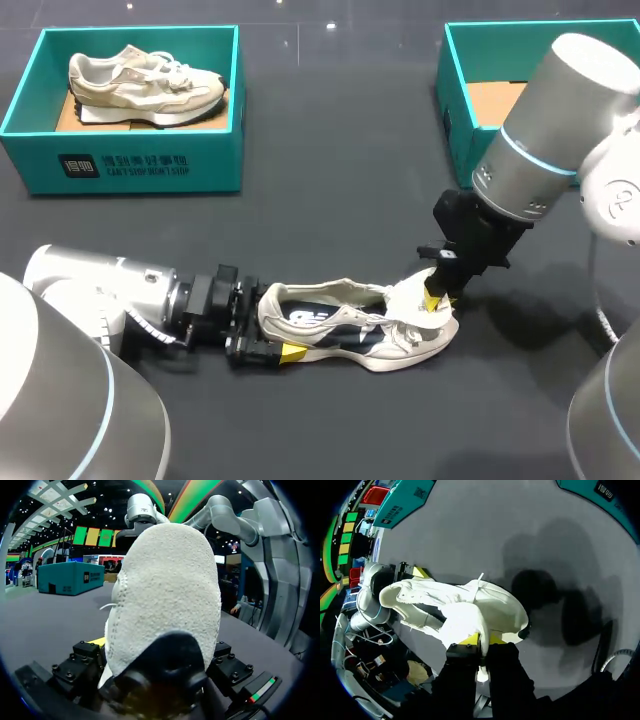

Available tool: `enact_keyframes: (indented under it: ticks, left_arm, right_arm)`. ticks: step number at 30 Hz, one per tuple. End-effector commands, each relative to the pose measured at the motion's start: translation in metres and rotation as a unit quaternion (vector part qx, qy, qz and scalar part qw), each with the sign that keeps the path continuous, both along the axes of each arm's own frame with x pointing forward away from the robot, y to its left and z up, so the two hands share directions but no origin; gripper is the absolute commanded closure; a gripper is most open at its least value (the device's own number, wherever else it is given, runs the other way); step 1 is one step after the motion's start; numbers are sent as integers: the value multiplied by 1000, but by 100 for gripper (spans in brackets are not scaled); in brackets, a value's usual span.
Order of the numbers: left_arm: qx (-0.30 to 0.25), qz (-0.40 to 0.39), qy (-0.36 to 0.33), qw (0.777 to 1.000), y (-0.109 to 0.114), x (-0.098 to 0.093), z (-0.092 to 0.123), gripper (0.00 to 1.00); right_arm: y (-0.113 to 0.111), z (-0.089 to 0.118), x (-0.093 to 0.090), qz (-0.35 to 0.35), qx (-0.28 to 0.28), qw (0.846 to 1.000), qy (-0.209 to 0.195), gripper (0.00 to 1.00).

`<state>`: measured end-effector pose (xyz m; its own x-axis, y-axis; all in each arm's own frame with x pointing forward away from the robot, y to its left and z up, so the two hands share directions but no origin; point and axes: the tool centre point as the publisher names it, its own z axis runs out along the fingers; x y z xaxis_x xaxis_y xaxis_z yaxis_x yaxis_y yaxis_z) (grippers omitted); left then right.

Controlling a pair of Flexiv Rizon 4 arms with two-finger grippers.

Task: Take the shoe out of the shoebox, open the shoe tongue, remove and reinsert the insole, then place the shoe into the shoebox

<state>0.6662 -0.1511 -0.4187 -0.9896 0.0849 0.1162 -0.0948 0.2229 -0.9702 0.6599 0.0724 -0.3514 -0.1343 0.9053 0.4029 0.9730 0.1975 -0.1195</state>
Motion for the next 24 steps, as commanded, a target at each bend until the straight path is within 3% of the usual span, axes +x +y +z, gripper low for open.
enact_keyframes:
  ticks: [1,5,8,10,12,14,19,24]
  left_arm:
    - [1,2,0,1000,1,0,-1,100]
    - [1,2,0,1000,1,0,-1,100]
    - [1,2,0,1000,1,0,-1,100]
    - [1,2,0,1000,1,0,-1,100]
    - [1,2,0,1000,1,0,-1,100]
    - [1,2,0,1000,1,0,-1,100]
    - [1,2,0,1000,1,0,-1,100]
    - [1,2,0,1000,1,0,-1,100]
  right_arm:
    - [-4,-11,0,-8,47,999,7,89]
    - [-6,-17,1,-12,51,999,6,84]
    - [-9,-24,2,-18,54,998,6,69]
    - [-9,-25,1,-20,53,998,5,53]
    - [-10,-24,0,-23,52,998,5,16]
    - [-11,-22,-1,-26,48,998,4,0]
    - [-18,-8,-6,-37,22,999,-8,0]
    - [-28,25,-11,-33,-26,999,-33,0]
